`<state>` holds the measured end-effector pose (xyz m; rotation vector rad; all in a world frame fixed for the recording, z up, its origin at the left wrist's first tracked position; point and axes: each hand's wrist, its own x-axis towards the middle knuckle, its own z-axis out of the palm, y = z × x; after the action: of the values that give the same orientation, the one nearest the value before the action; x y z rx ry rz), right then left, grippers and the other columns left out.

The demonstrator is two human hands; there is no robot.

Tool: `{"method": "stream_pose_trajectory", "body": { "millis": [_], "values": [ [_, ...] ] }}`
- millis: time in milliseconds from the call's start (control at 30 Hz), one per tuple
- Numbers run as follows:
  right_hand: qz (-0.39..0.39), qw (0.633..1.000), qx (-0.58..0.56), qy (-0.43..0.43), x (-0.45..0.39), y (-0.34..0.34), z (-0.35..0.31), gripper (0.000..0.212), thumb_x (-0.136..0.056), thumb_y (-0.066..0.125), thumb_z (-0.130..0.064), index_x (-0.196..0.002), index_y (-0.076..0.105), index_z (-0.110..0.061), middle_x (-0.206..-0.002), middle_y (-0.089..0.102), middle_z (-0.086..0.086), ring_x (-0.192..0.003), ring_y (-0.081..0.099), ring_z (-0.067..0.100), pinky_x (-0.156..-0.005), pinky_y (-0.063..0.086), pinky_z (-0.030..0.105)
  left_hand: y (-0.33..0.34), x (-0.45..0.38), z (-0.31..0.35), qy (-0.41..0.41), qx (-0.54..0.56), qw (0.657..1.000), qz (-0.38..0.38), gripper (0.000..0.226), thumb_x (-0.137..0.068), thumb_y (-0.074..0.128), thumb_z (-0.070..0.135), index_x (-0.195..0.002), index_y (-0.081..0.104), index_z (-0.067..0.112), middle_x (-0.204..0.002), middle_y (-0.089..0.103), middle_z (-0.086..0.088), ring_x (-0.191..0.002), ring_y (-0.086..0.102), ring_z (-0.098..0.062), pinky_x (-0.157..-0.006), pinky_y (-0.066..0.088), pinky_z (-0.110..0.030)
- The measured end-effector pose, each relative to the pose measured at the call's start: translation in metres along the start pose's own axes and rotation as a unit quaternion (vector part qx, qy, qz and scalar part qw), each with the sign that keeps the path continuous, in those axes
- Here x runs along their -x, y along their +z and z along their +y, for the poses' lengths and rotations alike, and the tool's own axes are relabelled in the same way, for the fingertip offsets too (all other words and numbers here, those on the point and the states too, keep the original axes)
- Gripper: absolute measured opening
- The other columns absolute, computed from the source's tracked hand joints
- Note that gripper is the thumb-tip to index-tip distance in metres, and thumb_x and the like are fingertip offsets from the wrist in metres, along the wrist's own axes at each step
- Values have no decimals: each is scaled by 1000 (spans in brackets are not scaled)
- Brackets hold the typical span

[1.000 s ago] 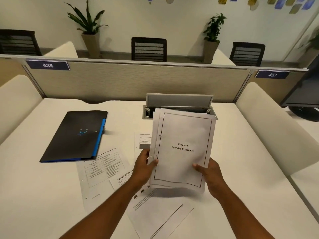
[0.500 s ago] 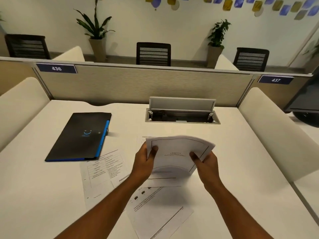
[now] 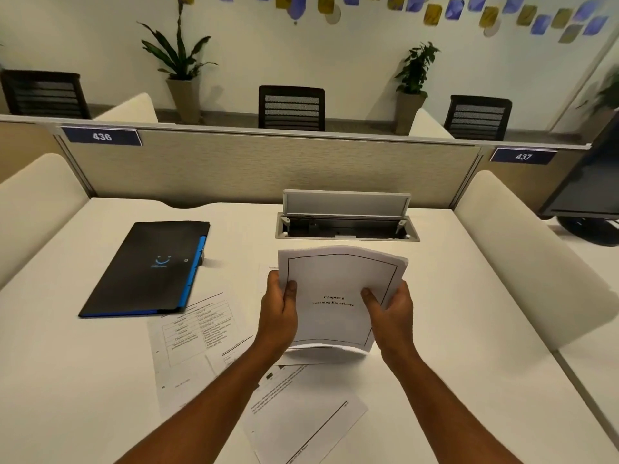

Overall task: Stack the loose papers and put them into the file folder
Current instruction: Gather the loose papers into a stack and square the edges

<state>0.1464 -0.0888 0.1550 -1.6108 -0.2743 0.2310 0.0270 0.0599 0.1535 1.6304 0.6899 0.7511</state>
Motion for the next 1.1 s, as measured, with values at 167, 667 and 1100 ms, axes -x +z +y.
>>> {"method": "stream_pose_trajectory", "body": {
  "millis": [167,667,1100],
  "values": [
    [-22,999,9,40,6,-4,14,50,-89,74,-9,-133,51,-17,-118,65,0,-108,64,17,-85,57,31,-1,8,-12,-39,-18,998,-49,39,-99,48,20,-136,36,18,-129,53,0,-114,55,-16,-96,52,-36],
    [9,918,-293,267,-1,-3,19,33,-85,72,0,-113,63,-14,-109,73,11,-111,68,35,-95,50,52,-10,-2,-32,-248,188,950,15,41,-83,73,20,-119,53,22,-119,65,-2,-113,60,-24,-91,48,-37],
    [-84,981,-99,140,-29,-59,17,34,-79,80,-4,-112,72,-5,-106,77,16,-104,72,36,-82,62,32,-35,-22,-21,-129,24,987,92,51,-91,62,31,-137,44,17,-129,58,-6,-118,57,-29,-99,48,-52]
  ]
}}
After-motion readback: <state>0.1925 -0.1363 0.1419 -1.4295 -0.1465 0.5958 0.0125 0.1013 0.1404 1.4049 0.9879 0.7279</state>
